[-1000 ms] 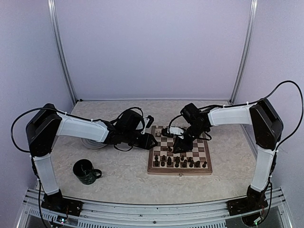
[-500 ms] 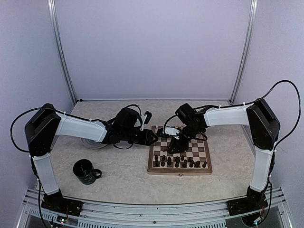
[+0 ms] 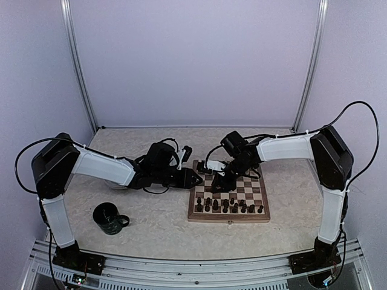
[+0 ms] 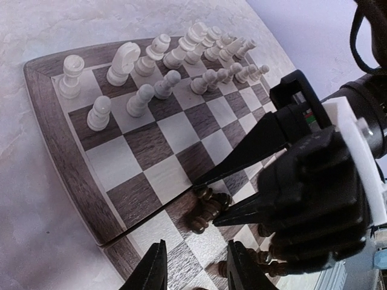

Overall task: Set up the chess pieces on the board
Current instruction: Pick up the pawn from the chessboard.

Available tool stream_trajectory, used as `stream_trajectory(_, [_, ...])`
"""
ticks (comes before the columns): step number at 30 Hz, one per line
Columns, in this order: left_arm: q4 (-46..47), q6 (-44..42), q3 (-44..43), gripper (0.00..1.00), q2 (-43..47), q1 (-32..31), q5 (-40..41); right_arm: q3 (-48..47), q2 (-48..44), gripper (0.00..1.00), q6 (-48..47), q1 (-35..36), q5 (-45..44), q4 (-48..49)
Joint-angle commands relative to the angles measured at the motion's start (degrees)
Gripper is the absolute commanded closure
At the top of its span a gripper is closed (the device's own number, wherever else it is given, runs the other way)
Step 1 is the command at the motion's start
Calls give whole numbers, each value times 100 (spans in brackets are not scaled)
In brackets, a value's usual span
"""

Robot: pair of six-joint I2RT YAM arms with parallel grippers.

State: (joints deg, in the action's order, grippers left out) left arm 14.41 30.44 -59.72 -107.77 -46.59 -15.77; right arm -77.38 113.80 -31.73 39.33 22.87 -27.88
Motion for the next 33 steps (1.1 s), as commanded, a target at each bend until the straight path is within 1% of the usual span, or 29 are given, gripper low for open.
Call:
stream_trajectory(1, [472,77,105,65,-10,1,-238,43,210,78,91,77,-136,-78])
stream_trajectory(8, [758,227,181,65,-133,1,-507,58,90,82,193,30,44,-42])
stream_trajectory(18, [1076,650,262,65,-283,27,-647,38,-121,81,468,-297,638,-22])
stream_trajectory(24, [1217,926,131,65,-581,18,-916,31,-246,81,514,-303,795,-6])
stream_trajectory(33, [1239,1078,-66,65,-845,10,-1090,25,-342,81,527,-312,880,0])
